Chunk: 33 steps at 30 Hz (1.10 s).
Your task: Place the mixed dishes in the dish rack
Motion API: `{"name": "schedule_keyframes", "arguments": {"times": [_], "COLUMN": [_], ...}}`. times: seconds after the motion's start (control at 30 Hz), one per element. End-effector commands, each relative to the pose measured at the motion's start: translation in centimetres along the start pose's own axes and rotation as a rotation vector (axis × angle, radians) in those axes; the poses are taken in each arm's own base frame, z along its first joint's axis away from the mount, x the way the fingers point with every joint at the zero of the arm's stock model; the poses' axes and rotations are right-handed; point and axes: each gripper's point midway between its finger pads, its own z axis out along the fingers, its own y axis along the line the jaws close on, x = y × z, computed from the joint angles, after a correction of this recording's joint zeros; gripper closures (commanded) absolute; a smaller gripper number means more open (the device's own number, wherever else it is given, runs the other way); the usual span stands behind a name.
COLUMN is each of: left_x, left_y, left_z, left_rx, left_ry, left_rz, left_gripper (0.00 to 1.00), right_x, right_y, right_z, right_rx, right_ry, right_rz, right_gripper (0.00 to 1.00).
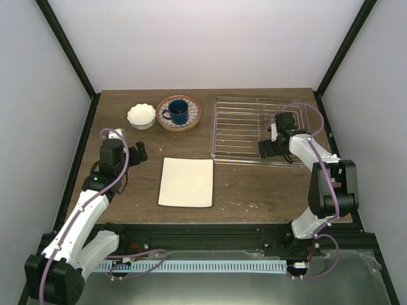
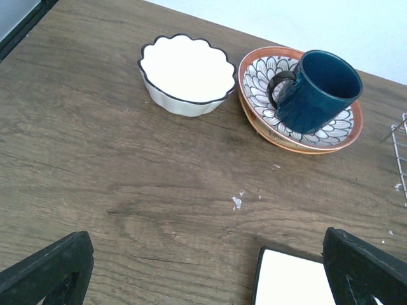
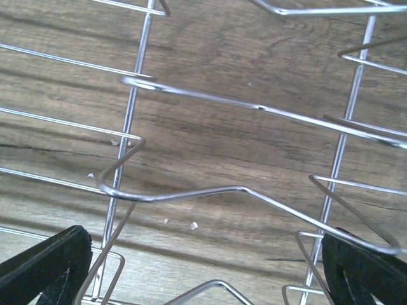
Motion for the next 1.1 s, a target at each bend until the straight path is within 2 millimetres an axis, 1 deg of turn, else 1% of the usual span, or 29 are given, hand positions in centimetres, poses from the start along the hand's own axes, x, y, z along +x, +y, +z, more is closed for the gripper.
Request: {"name": "schedule_keyframes", "arguments": {"times": [0.0,0.1,0.27,0.37,0.5,0.63,0.8,0.97,1.0,1.07], "left_x": [-1.3,-1.4,-1.7,-1.7,-1.0,-0.3,0.2,1.6,2.0,2.9], "left_y": [-0.1,0.0,-0.1,-0.2,-0.3,-1.1,-2.1,-2.0,-2.0,-1.8], "left_z": [-1.3,-1.8,-2.3,-2.3,-1.7,-0.9,0.0,1.4,1.8,2.5], "left_rx": [0.002,0.001,0.006,0.013,0.016,0.055,0.107,0.094,0.090,0.079], "left_ry": [-0.034,-0.037,-0.046,-0.038,-0.009,0.021,0.040,0.098,0.112,0.148], "left_rz": [-0.010,-0.010,-0.005,0.003,0.008,0.005,0.014,0.041,0.048,0.057], "left_gripper": [0.00,0.00,0.00,0.00,0.00,0.00,0.00,0.00,0.00,0.00], "right_x": [0.9,0.9,1.2,0.8,-1.1,-3.3,-5.0,-6.3,-6.4,-6.4], "right_y": [2.2,2.1,1.5,1.1,0.8,0.6,-0.3,-0.6,-1.0,-2.6], "right_z": [-0.6,-0.8,-1.0,-1.5,-3.2,-5.5,-8.1,-10.5,-10.8,-10.7], "right_rx": [-0.044,-0.038,-0.003,0.022,0.035,0.047,0.091,0.097,0.117,0.201], "right_ry": [-0.013,-0.022,-0.020,-0.041,-0.109,-0.190,-0.285,-0.393,-0.408,-0.408], "right_rz": [-0.067,-0.072,-0.076,-0.072,-0.060,-0.046,-0.015,0.036,0.046,0.087], "right_gripper": [0.00,0.00,0.00,0.00,0.00,0.00,0.00,0.00,0.00,0.00]}}
